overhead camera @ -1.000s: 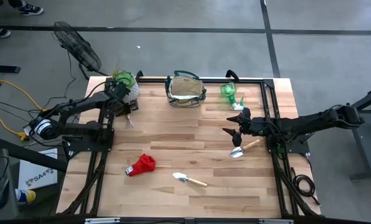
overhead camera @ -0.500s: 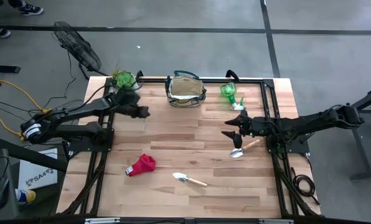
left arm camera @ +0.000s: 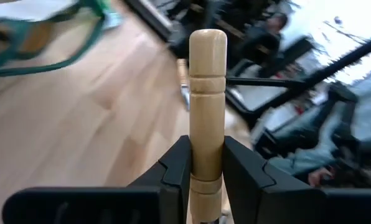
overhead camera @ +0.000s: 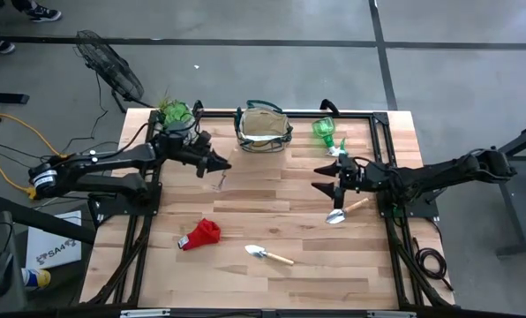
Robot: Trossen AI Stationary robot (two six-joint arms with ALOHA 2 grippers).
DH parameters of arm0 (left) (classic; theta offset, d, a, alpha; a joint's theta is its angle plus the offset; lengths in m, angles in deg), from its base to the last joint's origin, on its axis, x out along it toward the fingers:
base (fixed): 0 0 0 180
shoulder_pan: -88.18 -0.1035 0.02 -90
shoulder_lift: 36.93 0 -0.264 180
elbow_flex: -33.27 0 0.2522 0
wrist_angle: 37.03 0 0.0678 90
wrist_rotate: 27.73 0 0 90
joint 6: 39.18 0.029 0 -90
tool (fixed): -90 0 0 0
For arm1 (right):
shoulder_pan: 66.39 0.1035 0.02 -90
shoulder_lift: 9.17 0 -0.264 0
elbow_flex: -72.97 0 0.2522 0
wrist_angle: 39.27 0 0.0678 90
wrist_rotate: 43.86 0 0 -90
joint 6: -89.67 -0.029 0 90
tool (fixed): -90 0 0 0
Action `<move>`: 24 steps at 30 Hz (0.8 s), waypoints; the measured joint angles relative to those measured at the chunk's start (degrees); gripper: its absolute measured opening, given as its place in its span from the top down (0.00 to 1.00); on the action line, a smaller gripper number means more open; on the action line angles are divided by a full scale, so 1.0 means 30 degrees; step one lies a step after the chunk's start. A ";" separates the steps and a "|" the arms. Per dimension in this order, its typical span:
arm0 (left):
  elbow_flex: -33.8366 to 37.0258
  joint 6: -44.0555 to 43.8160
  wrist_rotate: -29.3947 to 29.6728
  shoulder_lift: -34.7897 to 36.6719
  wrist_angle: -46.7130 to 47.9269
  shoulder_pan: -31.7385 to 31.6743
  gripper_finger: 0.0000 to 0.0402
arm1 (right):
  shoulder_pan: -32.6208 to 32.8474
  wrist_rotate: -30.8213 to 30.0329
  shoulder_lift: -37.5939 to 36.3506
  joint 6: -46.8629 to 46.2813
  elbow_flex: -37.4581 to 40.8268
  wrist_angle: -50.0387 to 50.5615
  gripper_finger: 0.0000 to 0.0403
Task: Pick & Place Garden tools in Gardening bag
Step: Put the hand rake into the gardening bag
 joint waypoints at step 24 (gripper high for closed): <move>-1.0178 0.1717 -1.2948 -0.9511 -0.4245 0.0045 0.83 | -0.0788 -0.0605 0.0913 0.1683 -0.3020 -0.2503 0.32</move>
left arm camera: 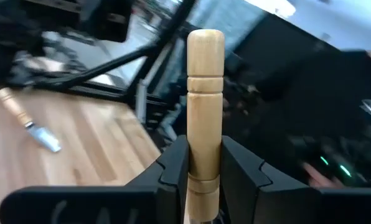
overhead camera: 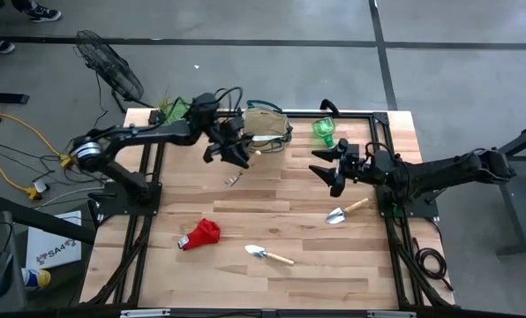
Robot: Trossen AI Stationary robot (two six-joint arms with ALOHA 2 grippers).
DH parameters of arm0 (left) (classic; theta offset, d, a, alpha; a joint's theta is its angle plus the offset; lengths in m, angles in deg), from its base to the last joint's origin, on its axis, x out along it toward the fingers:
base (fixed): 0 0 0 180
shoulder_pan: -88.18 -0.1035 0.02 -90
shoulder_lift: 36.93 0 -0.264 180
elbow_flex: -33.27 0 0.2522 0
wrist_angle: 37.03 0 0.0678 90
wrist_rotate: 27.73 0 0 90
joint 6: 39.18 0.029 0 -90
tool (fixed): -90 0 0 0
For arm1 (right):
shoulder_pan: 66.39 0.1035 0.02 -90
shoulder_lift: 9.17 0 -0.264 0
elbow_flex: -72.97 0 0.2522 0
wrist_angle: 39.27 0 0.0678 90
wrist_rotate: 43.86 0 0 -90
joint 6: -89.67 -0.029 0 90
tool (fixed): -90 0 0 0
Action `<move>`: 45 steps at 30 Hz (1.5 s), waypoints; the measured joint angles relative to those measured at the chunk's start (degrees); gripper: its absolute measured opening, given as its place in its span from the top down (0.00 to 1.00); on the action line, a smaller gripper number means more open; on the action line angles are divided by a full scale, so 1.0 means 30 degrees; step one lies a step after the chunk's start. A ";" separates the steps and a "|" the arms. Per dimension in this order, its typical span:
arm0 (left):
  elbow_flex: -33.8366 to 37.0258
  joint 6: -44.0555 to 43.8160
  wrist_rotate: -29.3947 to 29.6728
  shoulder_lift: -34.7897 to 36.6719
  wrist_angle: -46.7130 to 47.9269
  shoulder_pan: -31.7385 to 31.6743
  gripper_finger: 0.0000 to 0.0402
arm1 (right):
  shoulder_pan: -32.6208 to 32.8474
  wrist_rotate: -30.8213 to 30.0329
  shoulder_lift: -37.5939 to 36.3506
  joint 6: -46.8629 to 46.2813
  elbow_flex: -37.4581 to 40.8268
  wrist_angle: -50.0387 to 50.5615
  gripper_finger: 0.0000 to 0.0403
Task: Pick & Place Garden tools in Gardening bag
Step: Put the hand rake into the gardening bag
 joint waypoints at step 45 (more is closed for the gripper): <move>-0.7555 0.2579 -0.1472 -0.5592 0.0050 0.0696 0.83 | 0.1546 -0.3031 0.7994 -0.1588 -0.9861 0.1426 0.32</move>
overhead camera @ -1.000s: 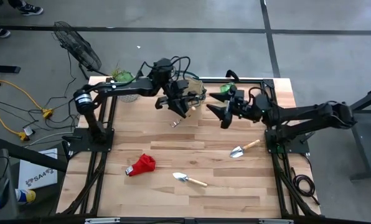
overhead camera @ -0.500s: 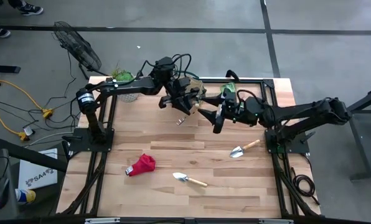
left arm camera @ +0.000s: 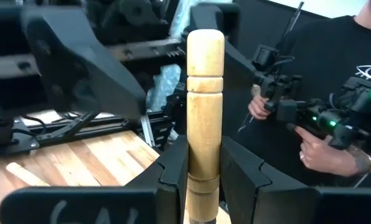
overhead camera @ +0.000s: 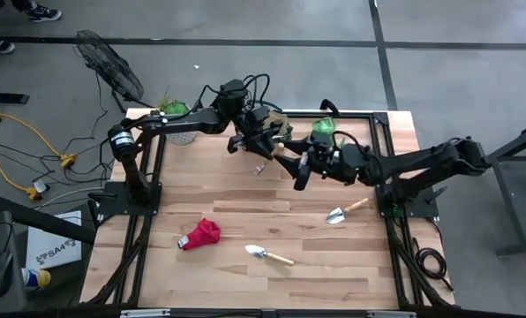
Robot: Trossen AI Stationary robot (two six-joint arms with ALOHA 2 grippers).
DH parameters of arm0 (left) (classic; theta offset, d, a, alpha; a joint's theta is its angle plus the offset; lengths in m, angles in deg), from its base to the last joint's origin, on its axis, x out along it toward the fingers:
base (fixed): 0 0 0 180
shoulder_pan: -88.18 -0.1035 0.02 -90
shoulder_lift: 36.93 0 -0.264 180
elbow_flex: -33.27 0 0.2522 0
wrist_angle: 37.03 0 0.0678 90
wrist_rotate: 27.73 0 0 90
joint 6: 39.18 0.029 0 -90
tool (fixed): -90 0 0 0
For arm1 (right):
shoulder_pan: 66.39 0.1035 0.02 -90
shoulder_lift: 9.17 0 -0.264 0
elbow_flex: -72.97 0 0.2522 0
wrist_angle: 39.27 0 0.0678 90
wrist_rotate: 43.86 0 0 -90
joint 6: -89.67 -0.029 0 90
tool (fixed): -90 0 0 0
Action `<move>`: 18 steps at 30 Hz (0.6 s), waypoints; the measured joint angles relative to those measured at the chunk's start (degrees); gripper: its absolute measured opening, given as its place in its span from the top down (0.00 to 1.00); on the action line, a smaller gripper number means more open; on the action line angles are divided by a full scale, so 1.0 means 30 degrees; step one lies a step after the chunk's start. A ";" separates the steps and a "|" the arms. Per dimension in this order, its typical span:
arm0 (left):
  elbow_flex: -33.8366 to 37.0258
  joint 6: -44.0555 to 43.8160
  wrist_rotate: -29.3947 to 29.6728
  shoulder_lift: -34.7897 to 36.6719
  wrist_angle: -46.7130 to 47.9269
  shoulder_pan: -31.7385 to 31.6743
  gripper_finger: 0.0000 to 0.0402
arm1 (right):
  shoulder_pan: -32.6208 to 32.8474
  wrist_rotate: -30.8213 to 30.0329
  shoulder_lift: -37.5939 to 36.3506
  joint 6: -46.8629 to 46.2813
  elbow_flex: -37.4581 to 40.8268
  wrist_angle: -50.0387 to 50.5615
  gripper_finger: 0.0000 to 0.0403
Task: Pick & Place Garden tools in Gardening bag
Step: Put the hand rake into the gardening bag
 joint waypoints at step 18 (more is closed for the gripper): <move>0.0007 -0.0058 -0.0012 0.0000 0.0073 -0.0003 0.83 | -0.0015 -0.0971 0.0434 -0.0394 0.0000 -0.0989 0.55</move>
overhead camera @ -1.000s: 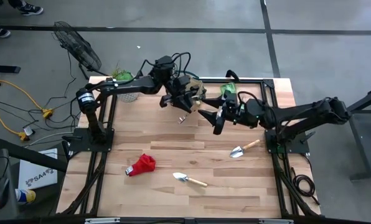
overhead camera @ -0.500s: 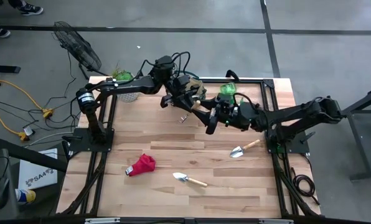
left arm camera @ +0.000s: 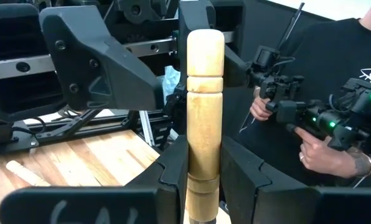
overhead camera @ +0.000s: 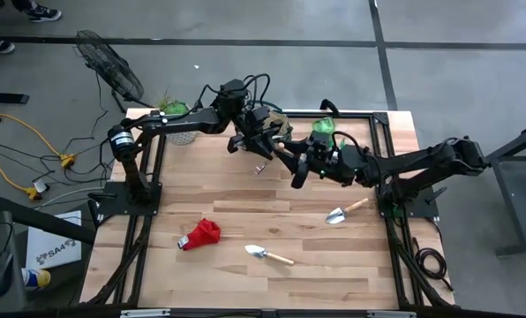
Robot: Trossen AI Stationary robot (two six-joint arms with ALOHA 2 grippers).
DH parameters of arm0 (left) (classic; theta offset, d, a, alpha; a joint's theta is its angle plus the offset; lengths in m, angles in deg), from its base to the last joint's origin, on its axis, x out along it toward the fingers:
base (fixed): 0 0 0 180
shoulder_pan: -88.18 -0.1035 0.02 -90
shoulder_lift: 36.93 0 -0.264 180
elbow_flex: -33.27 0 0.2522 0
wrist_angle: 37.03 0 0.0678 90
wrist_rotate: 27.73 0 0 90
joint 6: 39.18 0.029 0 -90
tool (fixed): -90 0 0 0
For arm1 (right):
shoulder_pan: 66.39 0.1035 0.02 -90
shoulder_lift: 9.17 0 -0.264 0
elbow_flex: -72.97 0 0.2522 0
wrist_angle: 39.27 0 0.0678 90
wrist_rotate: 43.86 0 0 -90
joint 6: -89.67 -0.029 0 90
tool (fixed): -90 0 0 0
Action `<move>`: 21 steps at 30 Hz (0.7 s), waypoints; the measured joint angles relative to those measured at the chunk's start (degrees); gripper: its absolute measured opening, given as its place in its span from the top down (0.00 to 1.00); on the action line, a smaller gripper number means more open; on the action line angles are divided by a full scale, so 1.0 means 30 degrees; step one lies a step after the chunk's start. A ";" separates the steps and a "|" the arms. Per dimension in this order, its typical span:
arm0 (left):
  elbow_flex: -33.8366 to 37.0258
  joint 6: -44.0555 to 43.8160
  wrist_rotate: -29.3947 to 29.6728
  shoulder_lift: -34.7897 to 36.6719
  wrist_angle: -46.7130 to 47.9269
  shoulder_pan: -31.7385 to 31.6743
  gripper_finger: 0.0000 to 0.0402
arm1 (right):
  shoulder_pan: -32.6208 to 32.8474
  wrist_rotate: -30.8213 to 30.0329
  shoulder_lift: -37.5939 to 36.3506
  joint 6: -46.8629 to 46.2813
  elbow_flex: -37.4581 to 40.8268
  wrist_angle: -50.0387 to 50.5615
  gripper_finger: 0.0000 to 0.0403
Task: Pick & Place Garden tools in Gardening bag
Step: Put the hand rake into the gardening bag
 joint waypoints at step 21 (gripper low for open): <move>0.0022 -0.0007 0.0944 0.0000 0.0102 0.0000 0.83 | -0.0015 -0.0326 0.0000 0.0150 0.0000 0.0000 0.82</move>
